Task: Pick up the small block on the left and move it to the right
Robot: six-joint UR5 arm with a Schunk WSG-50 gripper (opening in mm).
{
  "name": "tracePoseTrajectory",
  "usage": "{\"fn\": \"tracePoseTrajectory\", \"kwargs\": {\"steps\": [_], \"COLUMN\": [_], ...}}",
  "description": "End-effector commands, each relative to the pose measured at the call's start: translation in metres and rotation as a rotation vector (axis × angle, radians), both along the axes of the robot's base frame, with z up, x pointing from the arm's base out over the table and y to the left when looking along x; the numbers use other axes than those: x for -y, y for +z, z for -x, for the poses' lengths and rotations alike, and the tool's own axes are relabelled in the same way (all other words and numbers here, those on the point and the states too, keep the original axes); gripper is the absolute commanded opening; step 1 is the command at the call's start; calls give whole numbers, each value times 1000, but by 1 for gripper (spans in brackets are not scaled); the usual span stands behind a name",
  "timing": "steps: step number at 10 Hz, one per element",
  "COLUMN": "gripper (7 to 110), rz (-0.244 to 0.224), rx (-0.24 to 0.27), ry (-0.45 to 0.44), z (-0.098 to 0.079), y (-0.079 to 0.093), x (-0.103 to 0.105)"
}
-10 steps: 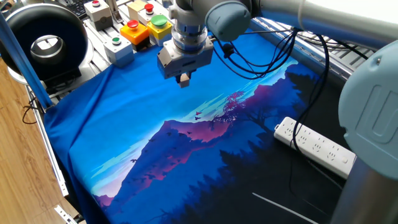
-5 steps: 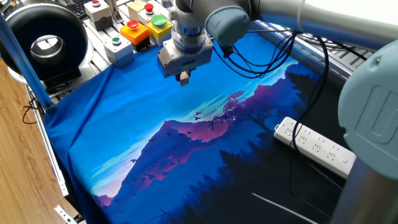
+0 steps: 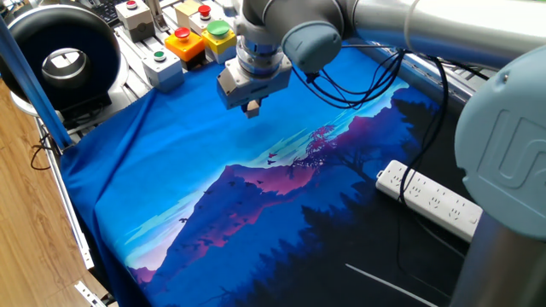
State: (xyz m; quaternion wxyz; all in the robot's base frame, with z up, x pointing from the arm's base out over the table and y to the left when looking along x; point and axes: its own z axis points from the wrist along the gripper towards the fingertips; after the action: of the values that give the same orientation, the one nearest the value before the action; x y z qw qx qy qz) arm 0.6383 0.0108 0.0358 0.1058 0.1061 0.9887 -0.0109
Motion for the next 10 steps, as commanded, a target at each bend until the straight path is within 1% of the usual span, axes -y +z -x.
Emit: {"fn": "tracePoseTrajectory", "kwargs": {"steps": [1, 2, 3, 5, 8, 10], "gripper": [7, 7, 7, 7, 7, 7], "rz": [-6, -2, 13, 9, 9, 25], "rx": [11, 6, -12, -25, -25, -33], "ry": [-1, -1, 3, 6, 6, 15], "z": [-3, -2, 0, 0, 0, 2], "y": [-4, -2, 2, 9, 9, 9], "x": [4, 4, 8, 8, 8, 11]}}
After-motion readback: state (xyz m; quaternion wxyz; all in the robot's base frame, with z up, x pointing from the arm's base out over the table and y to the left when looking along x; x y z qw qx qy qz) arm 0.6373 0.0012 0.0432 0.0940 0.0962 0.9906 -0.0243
